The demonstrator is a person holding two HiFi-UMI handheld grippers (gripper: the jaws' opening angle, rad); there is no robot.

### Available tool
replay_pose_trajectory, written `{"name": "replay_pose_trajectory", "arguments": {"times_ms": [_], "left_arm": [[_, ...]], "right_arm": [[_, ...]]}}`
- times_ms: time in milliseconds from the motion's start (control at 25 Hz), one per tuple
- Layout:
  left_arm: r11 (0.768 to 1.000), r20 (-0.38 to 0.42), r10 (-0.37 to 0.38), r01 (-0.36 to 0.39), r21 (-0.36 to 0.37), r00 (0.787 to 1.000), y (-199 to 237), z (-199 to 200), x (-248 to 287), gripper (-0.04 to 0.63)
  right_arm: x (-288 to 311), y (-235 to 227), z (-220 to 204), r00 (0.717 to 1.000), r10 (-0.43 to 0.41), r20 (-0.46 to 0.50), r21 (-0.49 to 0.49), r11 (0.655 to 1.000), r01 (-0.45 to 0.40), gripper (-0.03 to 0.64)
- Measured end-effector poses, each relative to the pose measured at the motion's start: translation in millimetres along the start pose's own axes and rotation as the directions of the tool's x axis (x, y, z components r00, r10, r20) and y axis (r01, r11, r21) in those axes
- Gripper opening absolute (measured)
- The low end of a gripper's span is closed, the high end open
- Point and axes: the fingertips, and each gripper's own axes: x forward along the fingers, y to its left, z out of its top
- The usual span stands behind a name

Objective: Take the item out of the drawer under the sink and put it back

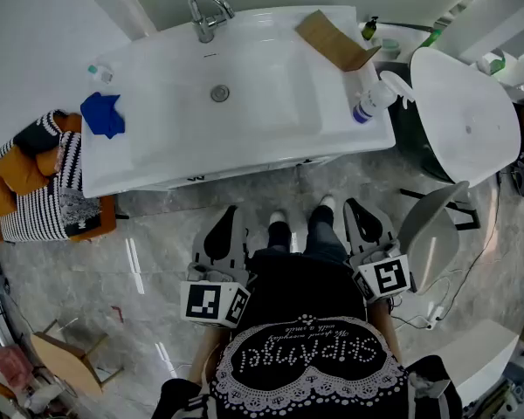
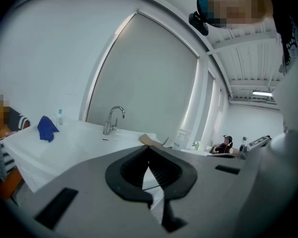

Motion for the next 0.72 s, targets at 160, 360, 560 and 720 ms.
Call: {"name": "replay_pose_trajectory", "arguments": {"times_ms": [160, 360, 560, 720], "left_arm": [[1.000, 0.011, 0.003, -0.003, -0.004, 1.000, 1.2, 3.6, 1.6, 0.005], [1.000, 0.011, -0.013, 0.013, -0.008, 1.000, -3.1, 3.3, 5.2, 0.005], [1.000, -0.006, -0.024, 0.024, -0.016, 1.000, -8.6, 0.7, 9.6, 0.005], [0.999, -0.036, -0.017, 0.016, -0.034, 0.999, -9.7, -9.6, 13.4, 0.005]], "right_arm": [[-0.4, -5.2, 2.1, 1.000, -0.012, 0.005, -0.006, 1.000, 0.012, 0.020], [-0.2, -12.6, -7.6, 0.999, -0.023, -0.036, -0.013, 1.000, 0.023, 0.021], [5.5, -24.4, -32.5, 0.992, -0.026, -0.124, -0.074, 0.997, 0.016, 0.023], [16.2, -32.2, -54.6, 0.984, -0.022, -0.174, -0.075, 0.997, 0.009, 0.023]]}}
